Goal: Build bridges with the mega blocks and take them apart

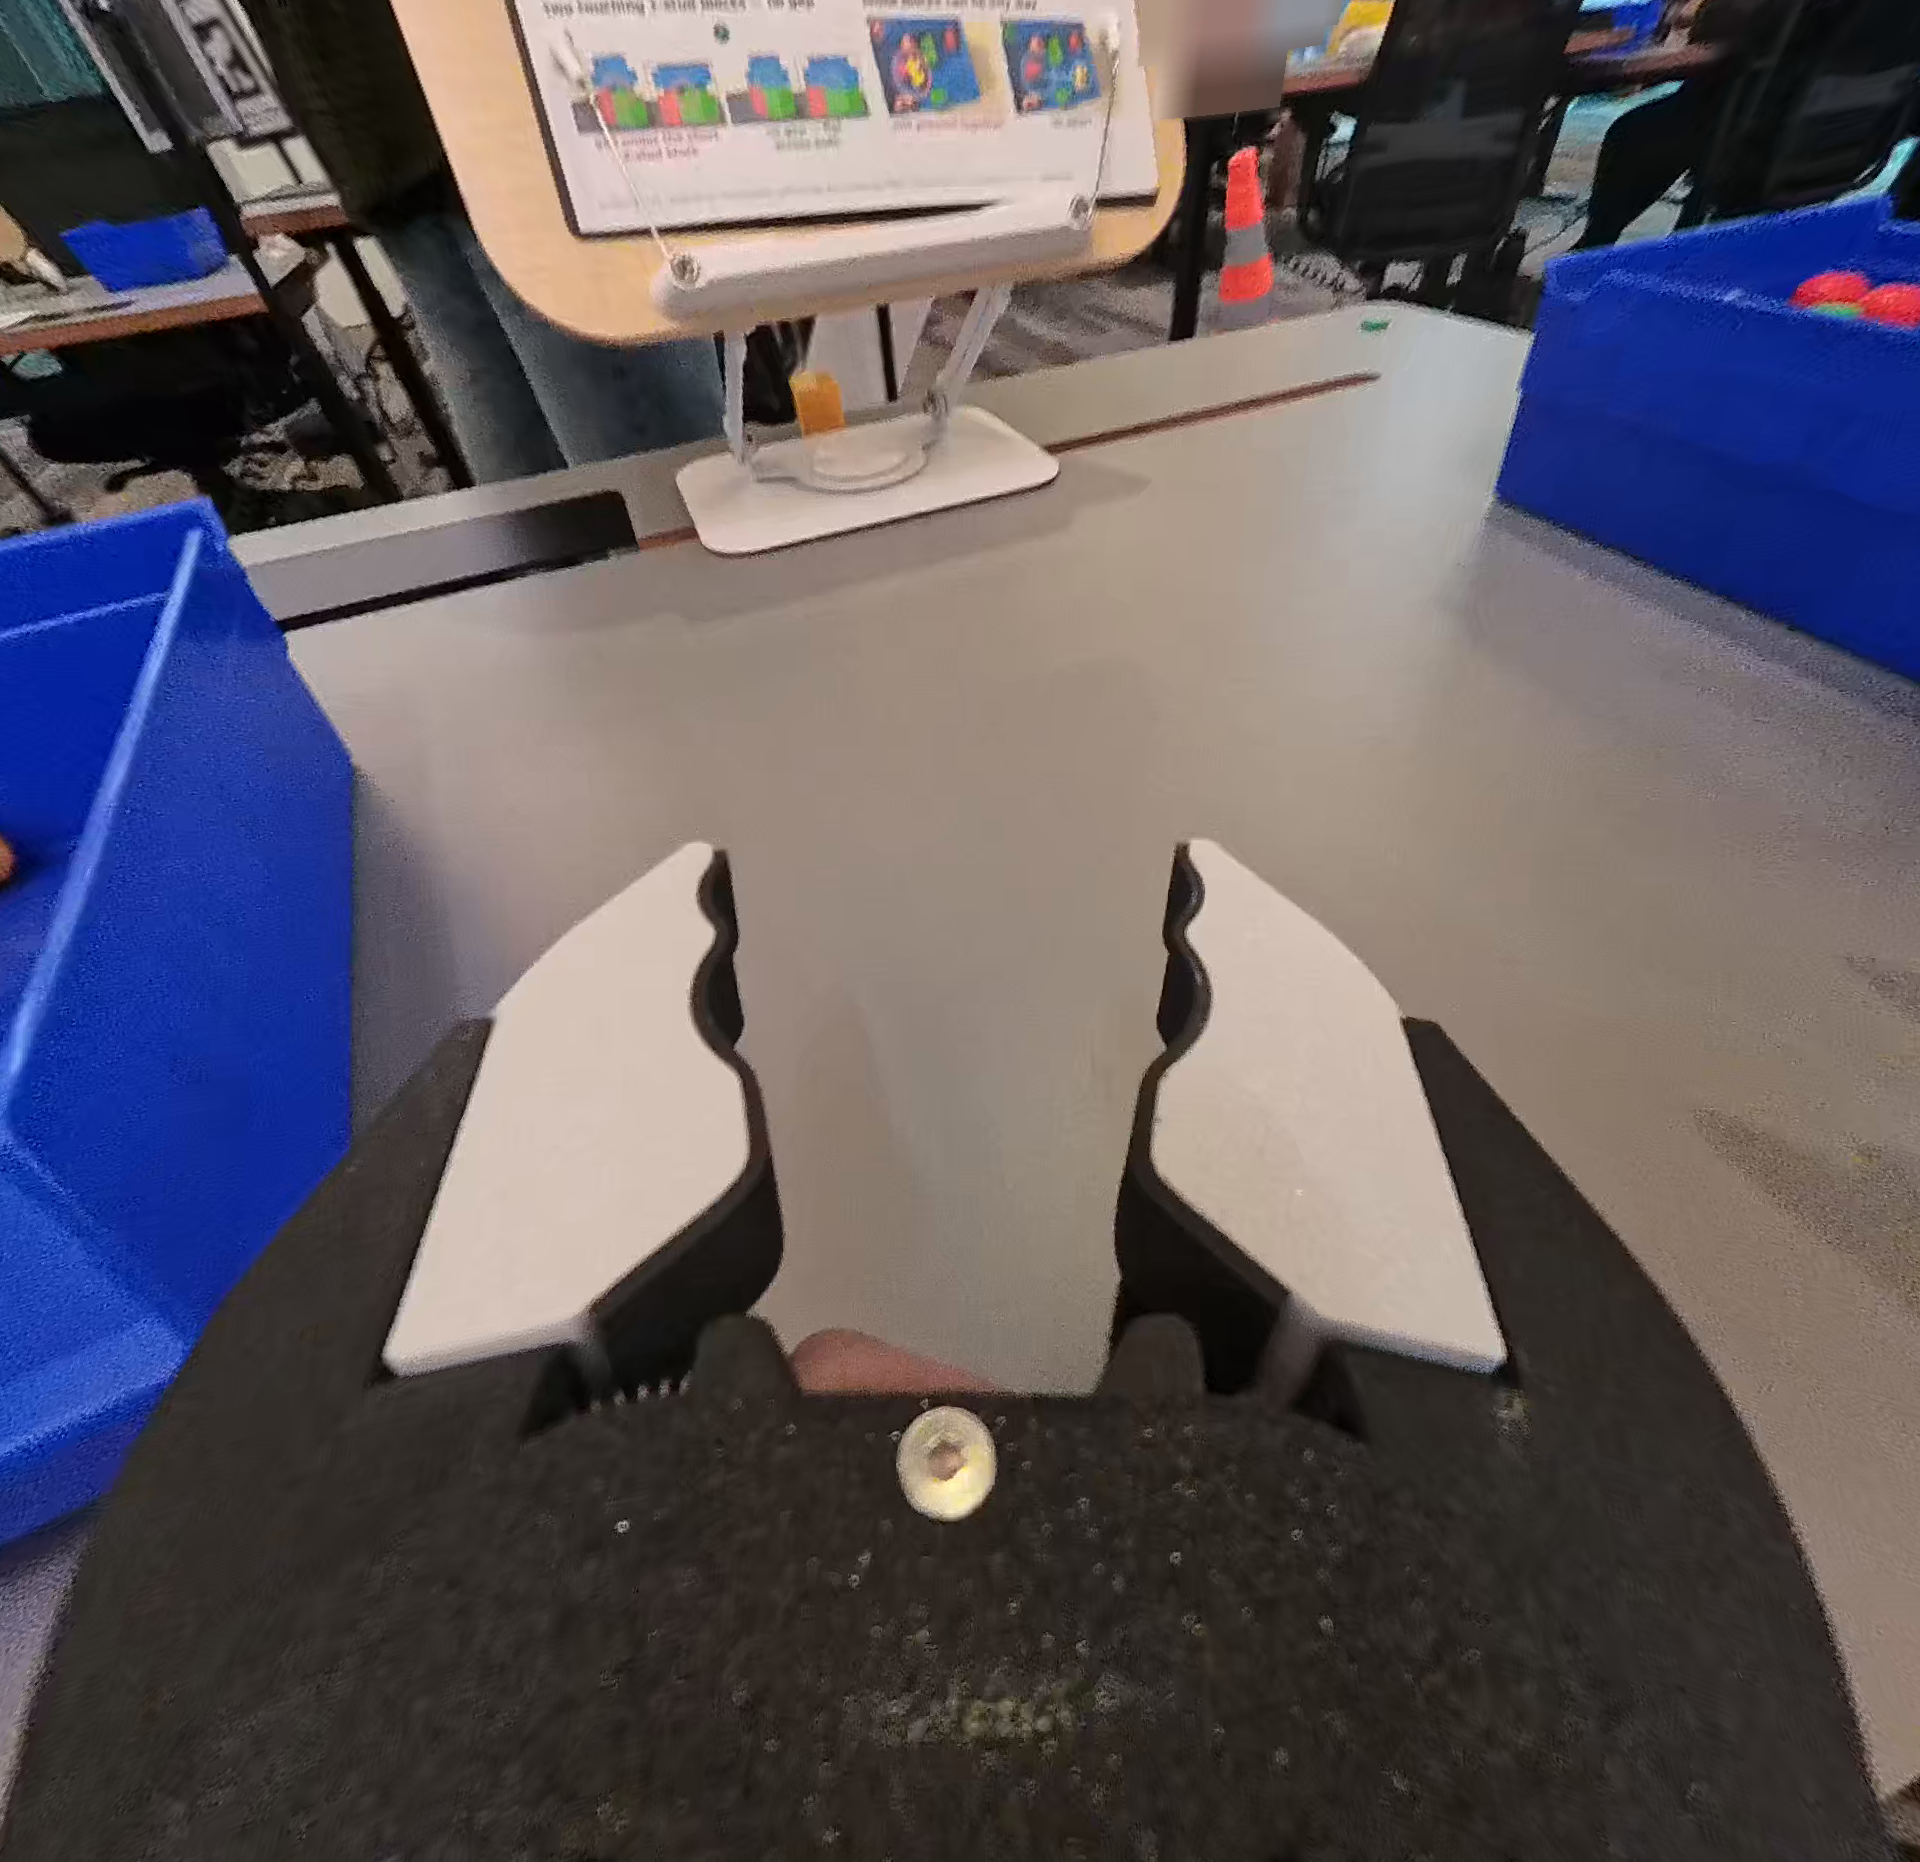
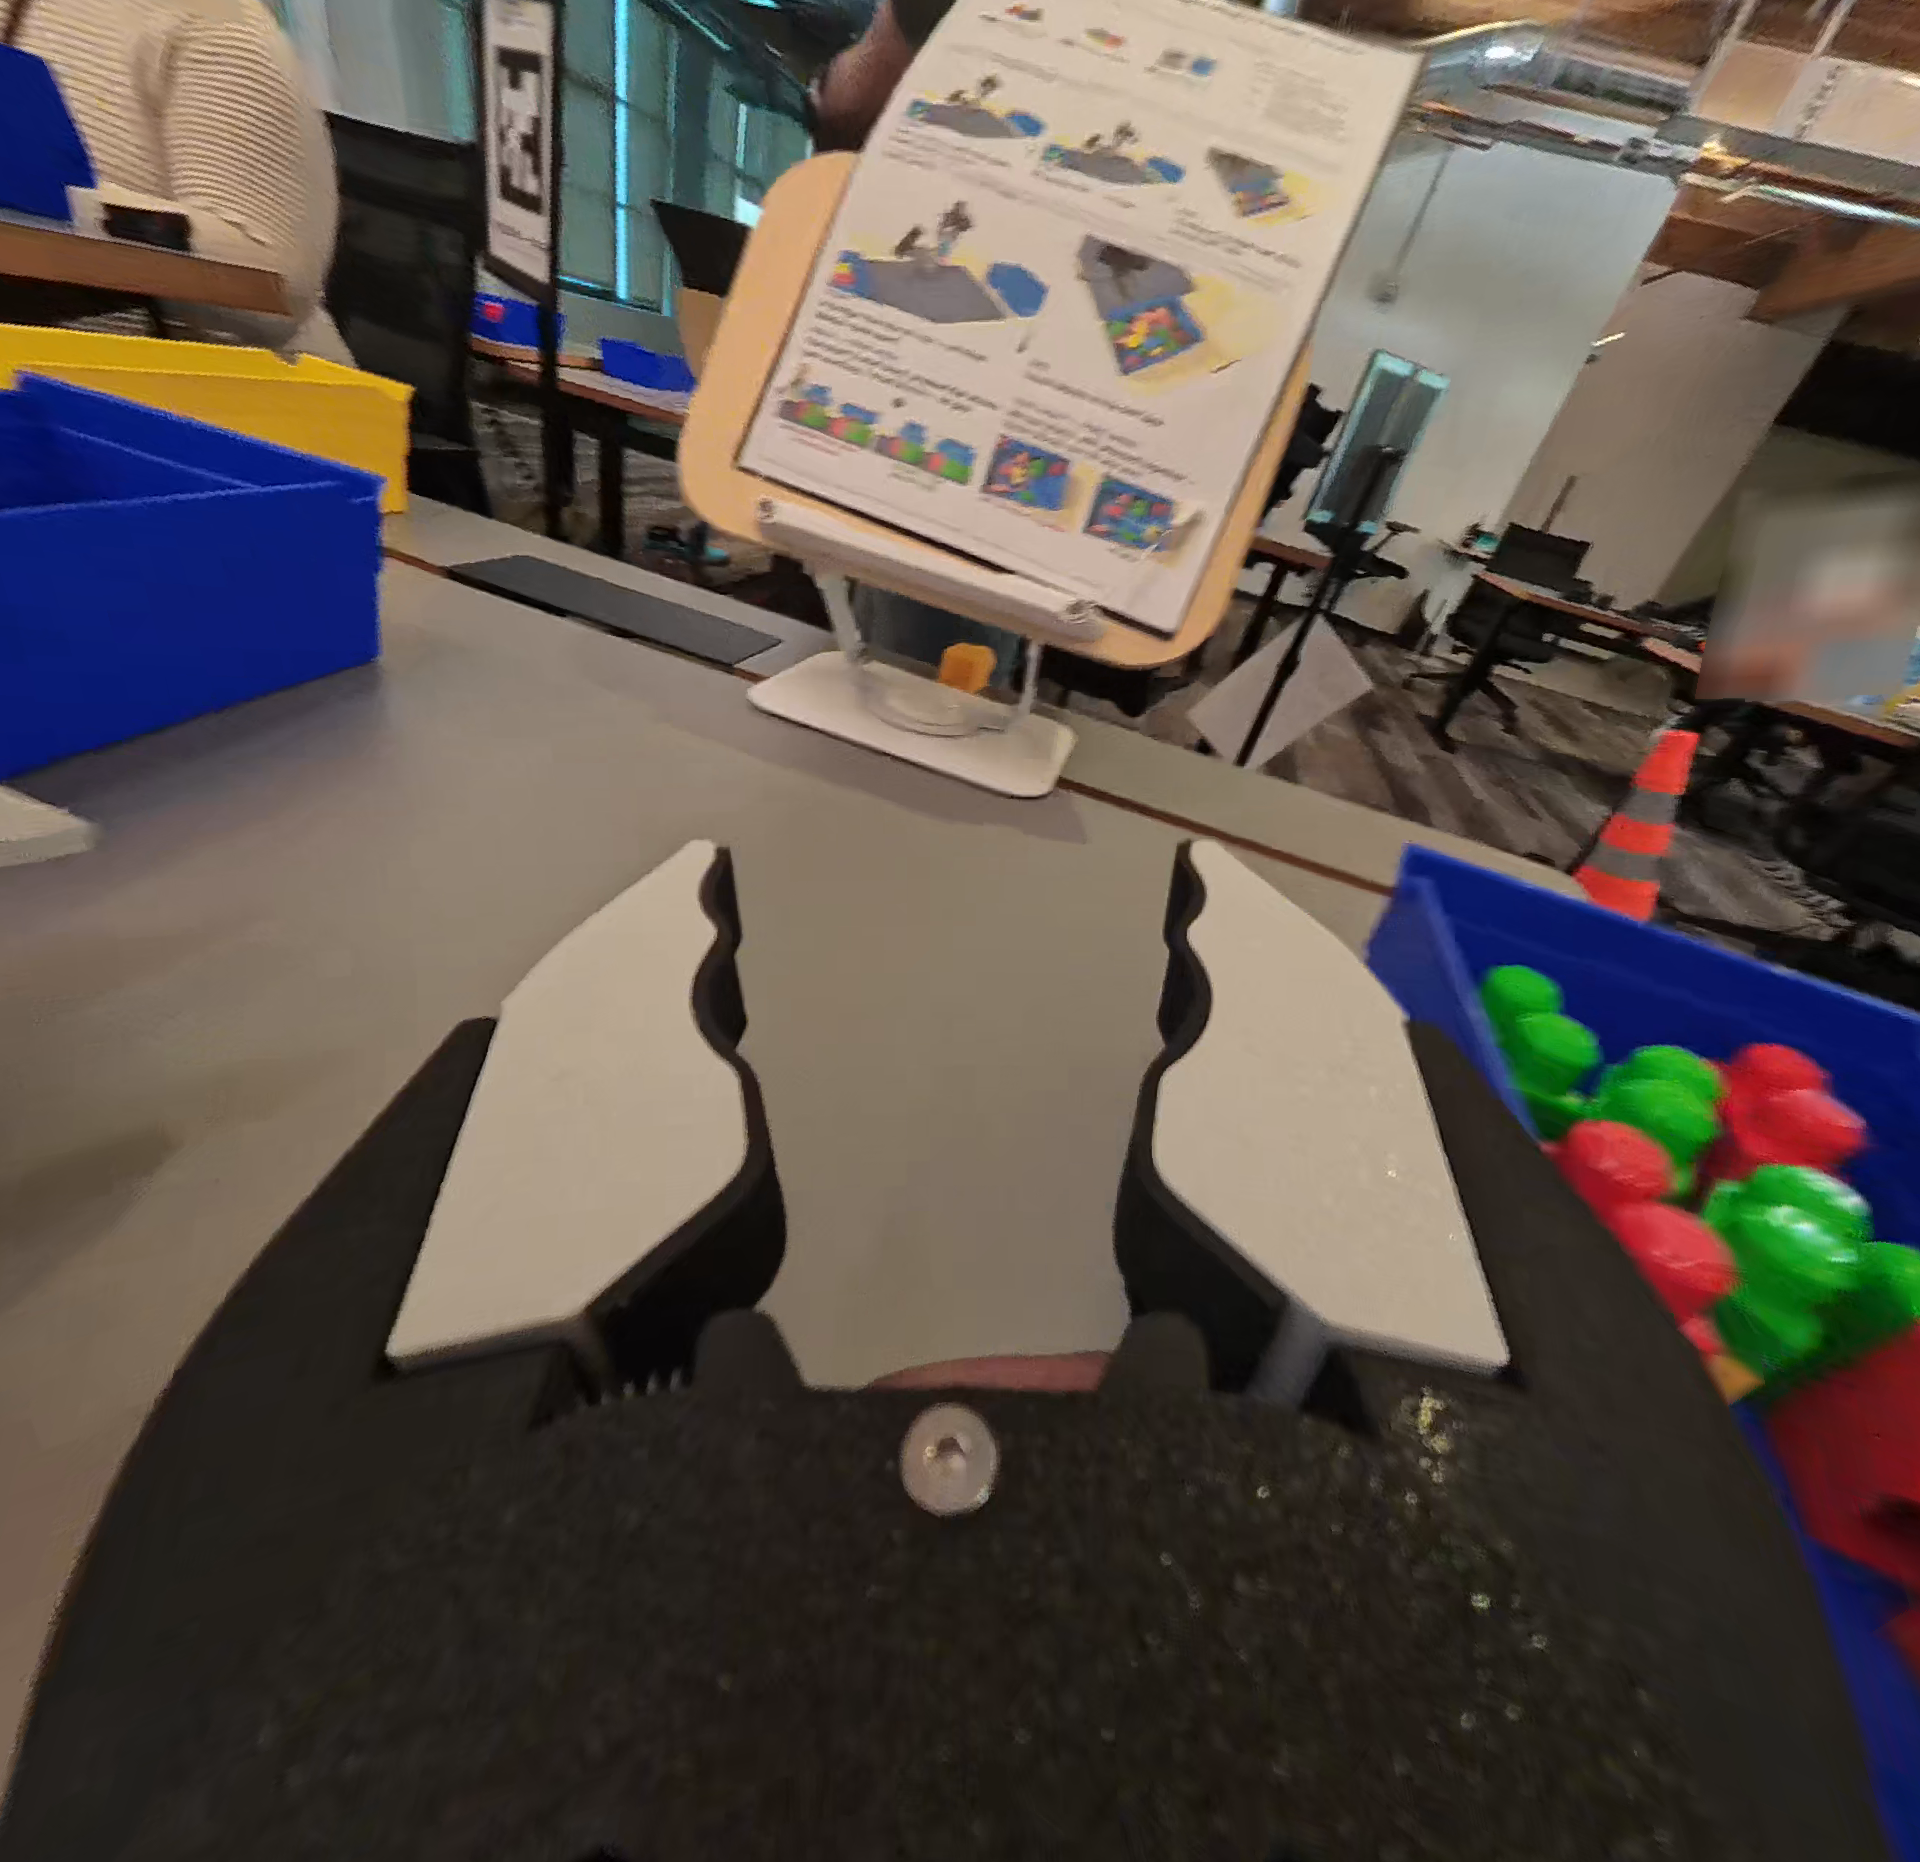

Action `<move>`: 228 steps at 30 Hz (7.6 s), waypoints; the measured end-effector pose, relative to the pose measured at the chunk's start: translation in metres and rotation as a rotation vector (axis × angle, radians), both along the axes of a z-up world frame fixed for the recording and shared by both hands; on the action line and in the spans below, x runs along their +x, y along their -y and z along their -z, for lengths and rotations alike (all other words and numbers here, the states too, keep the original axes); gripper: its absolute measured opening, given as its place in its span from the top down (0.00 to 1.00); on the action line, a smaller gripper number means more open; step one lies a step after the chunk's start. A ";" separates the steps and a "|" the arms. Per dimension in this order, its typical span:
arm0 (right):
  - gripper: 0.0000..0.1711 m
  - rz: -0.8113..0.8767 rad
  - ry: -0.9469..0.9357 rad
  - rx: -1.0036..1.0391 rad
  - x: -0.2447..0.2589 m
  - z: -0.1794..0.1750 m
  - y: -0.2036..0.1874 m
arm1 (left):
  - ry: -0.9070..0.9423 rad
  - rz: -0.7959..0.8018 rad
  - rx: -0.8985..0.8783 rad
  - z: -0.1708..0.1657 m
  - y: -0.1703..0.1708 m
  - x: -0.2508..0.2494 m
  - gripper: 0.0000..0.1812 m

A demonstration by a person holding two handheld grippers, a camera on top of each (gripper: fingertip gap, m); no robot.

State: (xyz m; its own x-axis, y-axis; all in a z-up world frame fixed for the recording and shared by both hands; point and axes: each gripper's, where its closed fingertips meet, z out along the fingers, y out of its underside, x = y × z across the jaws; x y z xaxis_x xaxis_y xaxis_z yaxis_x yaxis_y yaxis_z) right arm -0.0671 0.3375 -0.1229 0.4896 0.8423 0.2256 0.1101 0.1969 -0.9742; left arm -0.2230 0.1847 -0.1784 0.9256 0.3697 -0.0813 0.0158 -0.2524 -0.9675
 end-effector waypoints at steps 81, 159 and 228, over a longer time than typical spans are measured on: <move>0.55 -0.240 0.036 -0.345 -0.007 0.055 0.020 | -0.238 0.259 -1.508 0.071 0.089 -0.363 0.64; 0.59 -0.266 0.081 -0.240 -0.001 0.039 0.039 | 0.028 -0.153 -0.009 -0.033 0.036 0.000 0.79; 0.60 -0.250 0.090 -0.258 0.006 0.042 0.027 | 0.021 -0.155 -0.014 -0.030 -0.002 -0.019 0.62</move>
